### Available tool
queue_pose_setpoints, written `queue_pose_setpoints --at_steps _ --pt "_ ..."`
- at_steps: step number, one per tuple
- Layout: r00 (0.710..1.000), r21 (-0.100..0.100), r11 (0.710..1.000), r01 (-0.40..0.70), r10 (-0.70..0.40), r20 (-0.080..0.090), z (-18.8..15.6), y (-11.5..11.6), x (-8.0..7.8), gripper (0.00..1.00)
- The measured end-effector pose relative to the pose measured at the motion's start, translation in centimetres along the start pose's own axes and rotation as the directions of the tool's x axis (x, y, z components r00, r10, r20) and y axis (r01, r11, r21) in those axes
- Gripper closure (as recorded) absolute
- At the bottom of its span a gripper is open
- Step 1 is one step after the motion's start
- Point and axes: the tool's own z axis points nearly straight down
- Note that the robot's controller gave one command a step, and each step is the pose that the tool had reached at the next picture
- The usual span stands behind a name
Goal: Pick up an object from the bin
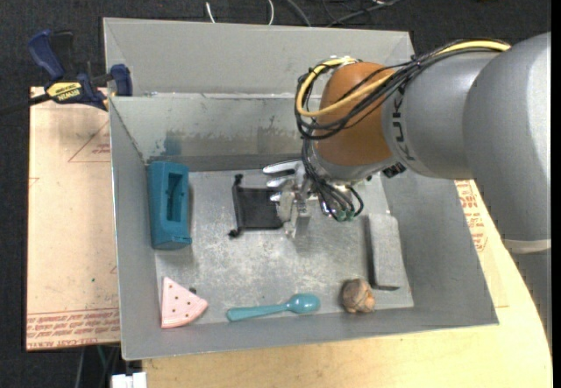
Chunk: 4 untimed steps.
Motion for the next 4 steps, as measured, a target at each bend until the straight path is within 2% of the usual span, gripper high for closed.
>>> queue_pose_setpoints --at_steps 1,2,3,4 --pt "0.999 -0.001 0.999 -0.042 0.042 0.003 -4.8 3.3 0.3 1.0" --pt "0.999 -0.002 0.999 -0.044 0.044 0.008 -7.3 4.1 0.1 1.0" --pt "0.995 -0.001 0.995 0.103 -0.103 0.016 -2.2 5.8 -2.4 1.0" --pt "0.995 0.0 0.995 0.103 -0.103 0.014 0.2 8.8 -3.2 1.0"
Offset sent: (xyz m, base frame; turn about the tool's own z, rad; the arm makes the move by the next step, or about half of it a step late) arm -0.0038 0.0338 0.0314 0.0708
